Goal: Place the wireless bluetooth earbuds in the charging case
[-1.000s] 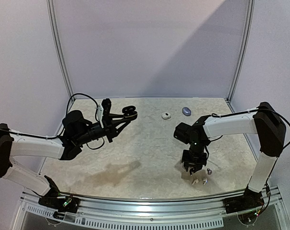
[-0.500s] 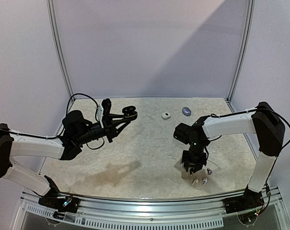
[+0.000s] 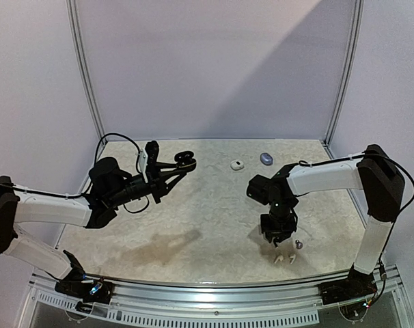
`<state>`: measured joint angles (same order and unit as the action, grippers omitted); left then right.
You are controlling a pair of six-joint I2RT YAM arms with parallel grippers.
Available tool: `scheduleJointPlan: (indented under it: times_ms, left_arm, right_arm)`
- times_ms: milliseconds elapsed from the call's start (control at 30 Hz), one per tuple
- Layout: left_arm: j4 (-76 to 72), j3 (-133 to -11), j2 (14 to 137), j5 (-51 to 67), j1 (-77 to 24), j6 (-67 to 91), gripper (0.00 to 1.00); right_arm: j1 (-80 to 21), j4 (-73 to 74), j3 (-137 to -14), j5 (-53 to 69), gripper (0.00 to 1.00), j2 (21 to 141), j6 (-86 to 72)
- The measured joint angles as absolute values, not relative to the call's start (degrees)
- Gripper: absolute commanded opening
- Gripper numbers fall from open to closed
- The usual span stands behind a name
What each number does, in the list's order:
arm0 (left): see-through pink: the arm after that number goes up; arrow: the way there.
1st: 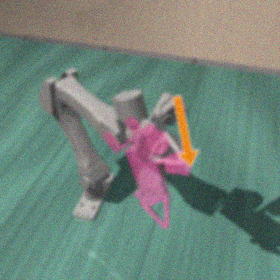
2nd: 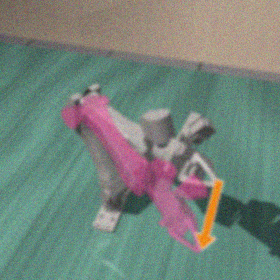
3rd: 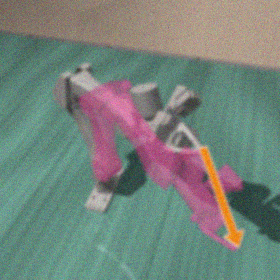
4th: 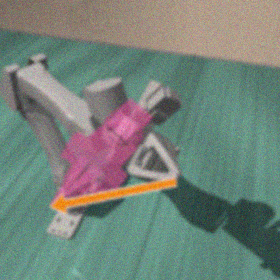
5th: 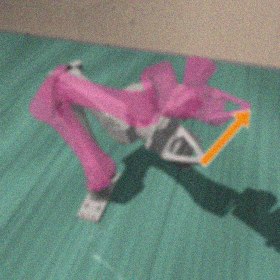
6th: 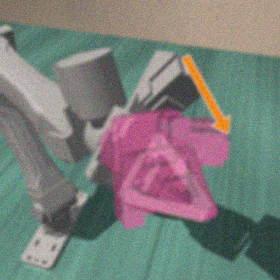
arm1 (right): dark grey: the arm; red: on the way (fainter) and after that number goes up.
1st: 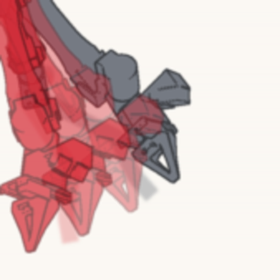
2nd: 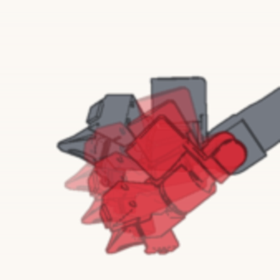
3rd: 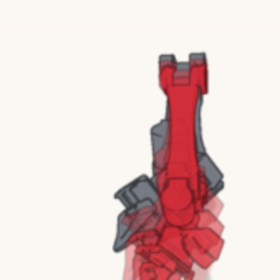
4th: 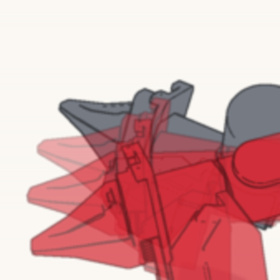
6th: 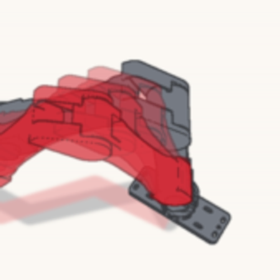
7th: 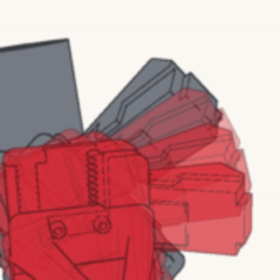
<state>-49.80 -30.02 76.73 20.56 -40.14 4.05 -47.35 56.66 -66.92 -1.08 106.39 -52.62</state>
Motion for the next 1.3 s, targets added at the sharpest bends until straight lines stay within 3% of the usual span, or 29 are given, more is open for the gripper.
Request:
scheduleJointPlan:
  times_ms: [200, 433, 733, 1033, 1300]
  left_arm:
    - [-49.80, -30.02, 76.73, 20.56, -40.14, 4.03, 0.00]
    - [-49.80, -30.02, 76.73, 20.56, -40.14, 3.57, 0.00]
    - [-49.80, -30.02, 76.73, 20.71, -40.14, 3.22, 0.00]
    - [-49.80, -30.02, 76.73, 20.78, -40.14, 3.18, 0.00]
    - [-49.80, -30.02, 76.73, 20.75, -40.14, 3.07, 0.00]
  right_arm:
    - [-47.35, 56.86, -67.13, -2.15, 0.33, 106.61, -48.75]
    - [-47.22, 57.17, -67.18, -2.50, 0.46, 106.59, -47.18]
    - [-47.07, 54.11, -66.04, -2.42, 0.29, 105.71, -48.31]
    - [-47.70, 51.75, -64.84, -1.34, 0.30, 104.77, -48.66]
    - [-51.35, 51.16, -71.09, -0.47, 0.31, 109.58, -45.74]
